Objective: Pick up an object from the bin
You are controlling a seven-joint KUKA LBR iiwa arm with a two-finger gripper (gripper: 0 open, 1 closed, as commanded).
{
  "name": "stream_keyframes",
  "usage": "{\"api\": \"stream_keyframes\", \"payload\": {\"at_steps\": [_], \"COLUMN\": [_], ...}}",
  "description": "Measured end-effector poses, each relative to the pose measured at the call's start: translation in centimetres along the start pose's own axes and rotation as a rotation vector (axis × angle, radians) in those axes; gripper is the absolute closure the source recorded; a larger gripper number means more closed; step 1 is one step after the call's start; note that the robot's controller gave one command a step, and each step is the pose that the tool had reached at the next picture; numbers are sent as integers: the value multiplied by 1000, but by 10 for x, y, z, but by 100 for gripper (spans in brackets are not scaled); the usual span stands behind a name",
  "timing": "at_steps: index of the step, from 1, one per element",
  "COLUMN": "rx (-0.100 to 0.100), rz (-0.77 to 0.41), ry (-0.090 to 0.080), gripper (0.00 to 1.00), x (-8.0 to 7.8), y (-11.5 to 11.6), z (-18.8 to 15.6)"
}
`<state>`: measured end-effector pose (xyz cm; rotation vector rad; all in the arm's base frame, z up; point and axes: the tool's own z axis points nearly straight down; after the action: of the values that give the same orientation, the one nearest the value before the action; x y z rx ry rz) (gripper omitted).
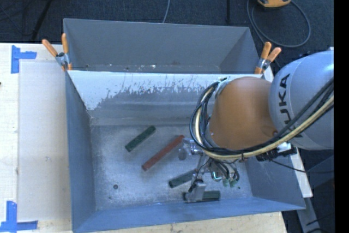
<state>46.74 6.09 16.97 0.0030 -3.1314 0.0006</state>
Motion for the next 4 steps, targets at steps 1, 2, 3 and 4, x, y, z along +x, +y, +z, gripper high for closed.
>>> {"api": "stream_keyframes", "payload": {"at_steps": [1, 2, 3, 4], "rx": [-1, -1, -4, -1], "rz": [3, 3, -1, 79], "ry": [-8, -13, -24, -9], "gripper": [0, 0, 0, 0], "x": [-2, -20, -11, -18], "y": [0, -18, -30, -32], "z": [-4, 80, 102, 100]}}
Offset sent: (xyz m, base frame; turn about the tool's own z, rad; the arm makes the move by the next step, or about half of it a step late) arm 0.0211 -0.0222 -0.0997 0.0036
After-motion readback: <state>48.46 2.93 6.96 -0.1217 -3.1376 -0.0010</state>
